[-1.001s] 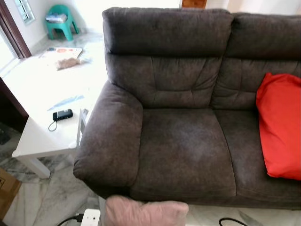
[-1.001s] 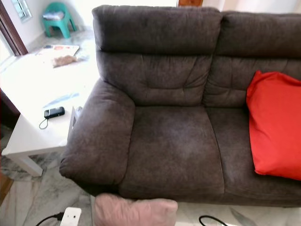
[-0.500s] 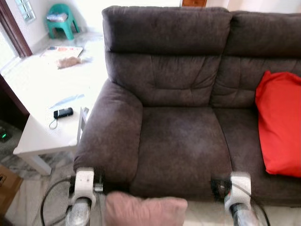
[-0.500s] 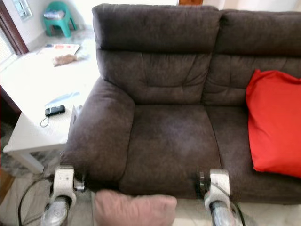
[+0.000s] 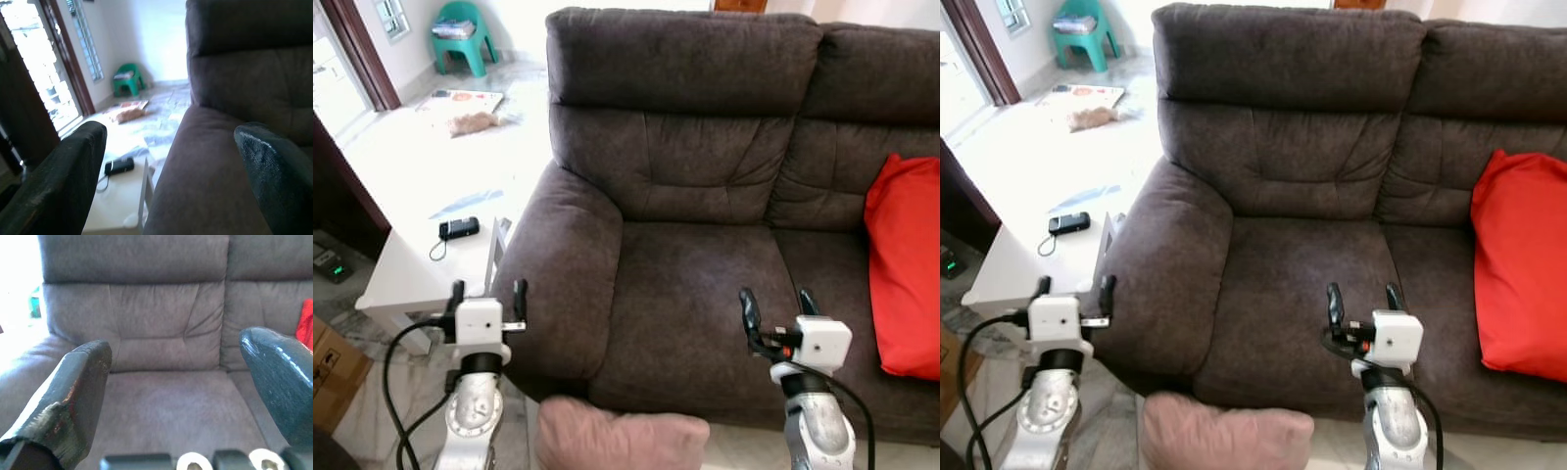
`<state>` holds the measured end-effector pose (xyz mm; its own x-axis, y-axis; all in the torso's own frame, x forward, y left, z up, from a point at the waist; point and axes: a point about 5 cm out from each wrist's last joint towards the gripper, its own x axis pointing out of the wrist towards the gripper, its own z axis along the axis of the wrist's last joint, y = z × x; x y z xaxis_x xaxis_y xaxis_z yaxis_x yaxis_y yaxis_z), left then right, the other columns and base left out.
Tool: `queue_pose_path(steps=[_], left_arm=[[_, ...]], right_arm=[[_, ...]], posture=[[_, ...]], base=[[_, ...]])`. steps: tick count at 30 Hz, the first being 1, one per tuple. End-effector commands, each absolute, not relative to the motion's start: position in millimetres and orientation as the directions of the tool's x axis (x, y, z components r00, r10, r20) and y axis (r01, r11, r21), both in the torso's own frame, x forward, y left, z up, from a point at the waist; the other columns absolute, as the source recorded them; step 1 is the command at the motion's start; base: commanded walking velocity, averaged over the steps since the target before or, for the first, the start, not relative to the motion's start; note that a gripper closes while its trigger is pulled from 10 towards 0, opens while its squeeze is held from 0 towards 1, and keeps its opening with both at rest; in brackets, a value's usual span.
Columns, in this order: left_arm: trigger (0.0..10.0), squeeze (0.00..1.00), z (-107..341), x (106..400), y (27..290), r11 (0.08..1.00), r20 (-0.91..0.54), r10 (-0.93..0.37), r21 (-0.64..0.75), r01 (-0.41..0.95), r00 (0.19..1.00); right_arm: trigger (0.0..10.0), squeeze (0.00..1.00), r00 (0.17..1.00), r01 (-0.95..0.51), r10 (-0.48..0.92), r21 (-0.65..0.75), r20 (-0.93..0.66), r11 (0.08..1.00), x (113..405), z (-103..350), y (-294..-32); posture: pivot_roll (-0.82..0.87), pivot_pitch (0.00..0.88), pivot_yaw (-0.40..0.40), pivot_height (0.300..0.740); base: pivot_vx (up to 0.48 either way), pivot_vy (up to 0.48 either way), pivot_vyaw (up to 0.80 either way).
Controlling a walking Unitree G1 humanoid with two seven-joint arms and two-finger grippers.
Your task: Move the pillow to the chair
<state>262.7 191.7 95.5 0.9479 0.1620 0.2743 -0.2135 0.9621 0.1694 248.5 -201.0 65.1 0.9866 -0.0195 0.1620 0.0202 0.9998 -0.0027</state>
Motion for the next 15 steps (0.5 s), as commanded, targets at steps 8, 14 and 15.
queue_pose_path(steps=[8,14,15], left_arm=[[10.0,0.0,100.8,261.8,186.4,0.964,0.253,0.159,0.17,-0.206,0.954],[10.0,0.0,103.0,262.1,189.6,0.963,0.235,0.169,0.165,-0.211,0.957],[10.0,0.0,102.3,262.0,190.5,0.964,0.228,0.172,0.161,-0.211,0.958]], right_arm=[[10.0,0.0,0.982,0.001,-0.003,0.007,0.188,1.0,262.8,85.4,-196.9],[10.0,0.0,0.983,0.002,-0.003,0.009,0.182,1.0,265.9,88.6,-196.4],[10.0,0.0,0.984,0.006,-0.007,0.007,0.178,1.0,266.5,88.2,-197.6]], posture=[[0.01,0.0,-0.009,0.74],[0.01,0.0,-0.007,0.74],[0.0,0.0,-0.007,0.74]], base=[[0.0,0.0,0.0],[0.0,0.0,0.0],[0.0,0.0,0.0]])
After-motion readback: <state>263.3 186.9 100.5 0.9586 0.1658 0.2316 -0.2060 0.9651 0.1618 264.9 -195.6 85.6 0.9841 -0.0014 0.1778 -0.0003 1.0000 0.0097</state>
